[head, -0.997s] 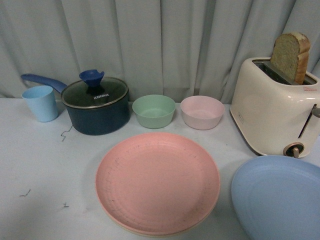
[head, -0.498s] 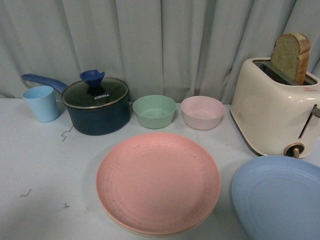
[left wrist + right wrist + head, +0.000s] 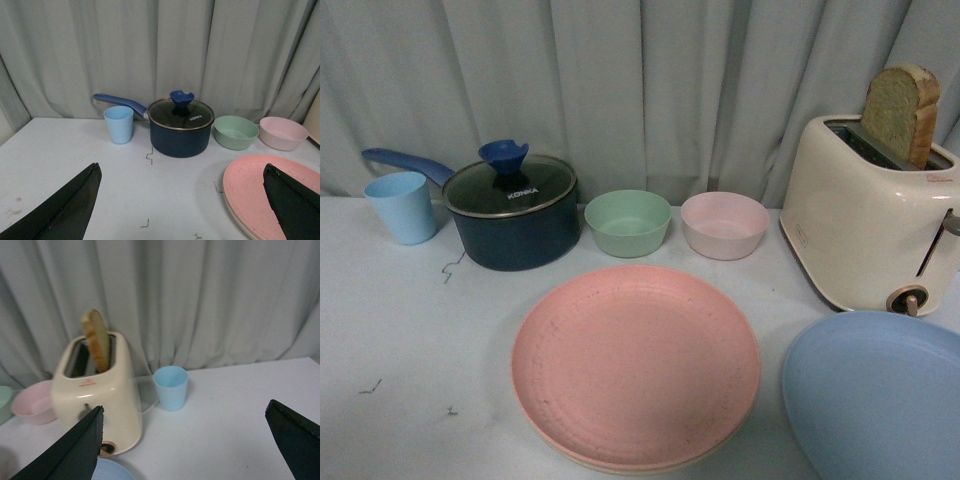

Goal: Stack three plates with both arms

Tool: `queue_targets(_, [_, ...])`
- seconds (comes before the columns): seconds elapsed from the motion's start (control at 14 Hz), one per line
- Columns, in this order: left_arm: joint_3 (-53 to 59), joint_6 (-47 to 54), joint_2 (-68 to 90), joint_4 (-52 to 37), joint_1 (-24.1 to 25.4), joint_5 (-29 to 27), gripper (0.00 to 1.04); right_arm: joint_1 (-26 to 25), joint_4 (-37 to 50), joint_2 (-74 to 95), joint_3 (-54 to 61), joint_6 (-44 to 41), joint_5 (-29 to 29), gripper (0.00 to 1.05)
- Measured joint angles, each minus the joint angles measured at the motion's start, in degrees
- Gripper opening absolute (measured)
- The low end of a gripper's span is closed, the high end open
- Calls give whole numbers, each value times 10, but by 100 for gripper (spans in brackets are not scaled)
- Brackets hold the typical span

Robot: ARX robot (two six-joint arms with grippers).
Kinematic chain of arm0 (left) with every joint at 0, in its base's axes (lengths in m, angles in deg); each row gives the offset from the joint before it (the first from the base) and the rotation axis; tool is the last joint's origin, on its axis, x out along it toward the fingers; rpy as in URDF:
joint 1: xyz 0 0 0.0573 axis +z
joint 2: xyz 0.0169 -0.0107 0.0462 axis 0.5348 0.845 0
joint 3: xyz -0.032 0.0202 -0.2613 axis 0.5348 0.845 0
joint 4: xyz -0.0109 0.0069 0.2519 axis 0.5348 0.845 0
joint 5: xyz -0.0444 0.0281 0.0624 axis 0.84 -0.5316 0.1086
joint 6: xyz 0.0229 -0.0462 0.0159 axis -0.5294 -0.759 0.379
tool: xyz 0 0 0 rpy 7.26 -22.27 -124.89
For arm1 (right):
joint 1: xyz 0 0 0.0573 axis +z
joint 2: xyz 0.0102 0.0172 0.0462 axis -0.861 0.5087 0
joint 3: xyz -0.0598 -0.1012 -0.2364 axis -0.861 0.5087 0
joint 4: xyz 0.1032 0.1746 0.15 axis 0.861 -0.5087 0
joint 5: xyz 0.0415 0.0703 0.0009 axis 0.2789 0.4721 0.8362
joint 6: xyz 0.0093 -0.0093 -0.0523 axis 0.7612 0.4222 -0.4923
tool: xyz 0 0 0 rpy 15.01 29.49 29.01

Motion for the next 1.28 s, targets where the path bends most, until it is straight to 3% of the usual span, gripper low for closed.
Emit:
queue_targets(0.14, [0, 0, 0, 0, 0, 0, 98, 11, -33, 171, -75, -1, -53, 98])
queue_targets(0.36, [0, 0, 0, 0, 0, 0, 98, 66, -123, 354, -145, -9, -113, 98])
queue_targets(0.64, [0, 0, 0, 0, 0, 0, 98, 130, -153, 422, -151, -17, -137, 98])
queue_targets(1.07, [0, 0, 0, 0, 0, 0, 98, 152, -134, 477, -151, -17, -165, 98])
queue_targets(1.14, [0, 0, 0, 0, 0, 0, 98, 152, -133, 478, -149, -17, -166, 92])
queue_targets(1.28, [0, 0, 0, 0, 0, 0, 98, 151, -124, 478, -144, -17, -166, 68])
